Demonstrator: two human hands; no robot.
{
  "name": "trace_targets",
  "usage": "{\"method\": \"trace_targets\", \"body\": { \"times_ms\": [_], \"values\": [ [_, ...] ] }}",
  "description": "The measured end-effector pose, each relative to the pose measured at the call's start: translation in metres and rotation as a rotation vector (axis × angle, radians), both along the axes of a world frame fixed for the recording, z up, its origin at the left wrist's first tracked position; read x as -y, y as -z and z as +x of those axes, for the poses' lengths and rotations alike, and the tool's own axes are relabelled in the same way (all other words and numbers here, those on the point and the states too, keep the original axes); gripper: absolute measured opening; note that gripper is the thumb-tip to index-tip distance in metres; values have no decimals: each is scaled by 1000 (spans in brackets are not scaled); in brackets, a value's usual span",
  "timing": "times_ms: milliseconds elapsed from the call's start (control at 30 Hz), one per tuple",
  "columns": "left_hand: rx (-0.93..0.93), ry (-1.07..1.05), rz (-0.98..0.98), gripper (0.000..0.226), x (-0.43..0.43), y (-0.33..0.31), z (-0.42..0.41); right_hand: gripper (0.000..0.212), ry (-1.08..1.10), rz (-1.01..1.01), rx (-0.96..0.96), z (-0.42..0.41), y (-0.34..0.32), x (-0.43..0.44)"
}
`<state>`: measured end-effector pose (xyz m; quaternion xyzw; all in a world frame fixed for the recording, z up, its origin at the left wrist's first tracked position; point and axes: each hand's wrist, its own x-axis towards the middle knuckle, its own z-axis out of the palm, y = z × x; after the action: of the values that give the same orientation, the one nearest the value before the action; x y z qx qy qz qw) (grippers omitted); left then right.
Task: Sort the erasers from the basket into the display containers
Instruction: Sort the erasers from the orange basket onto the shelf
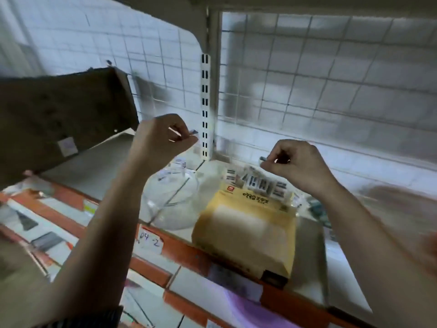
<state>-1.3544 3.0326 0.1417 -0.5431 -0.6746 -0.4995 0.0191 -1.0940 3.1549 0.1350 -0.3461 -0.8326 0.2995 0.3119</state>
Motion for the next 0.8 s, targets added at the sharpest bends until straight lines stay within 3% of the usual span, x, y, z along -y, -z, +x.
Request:
{"method": "trace_targets", "body": {
  "times_ms": [233,433,567,800],
  "values": [
    [-113,-150,-158,20,-7,56,-108,11,-57,-26,69,-101,9,-5],
    [-144,4,-346,23,-32,108,-140,12,-27,-140,41,-142,24,-10],
    [-127,54,-281,20,-34,112,-150,12,-31,-114,98,-160,28,-19],
    [-90,-198,-121,23,-15,142,-172,11,-156,-38,304,-199,38,-31]
  ]
}}
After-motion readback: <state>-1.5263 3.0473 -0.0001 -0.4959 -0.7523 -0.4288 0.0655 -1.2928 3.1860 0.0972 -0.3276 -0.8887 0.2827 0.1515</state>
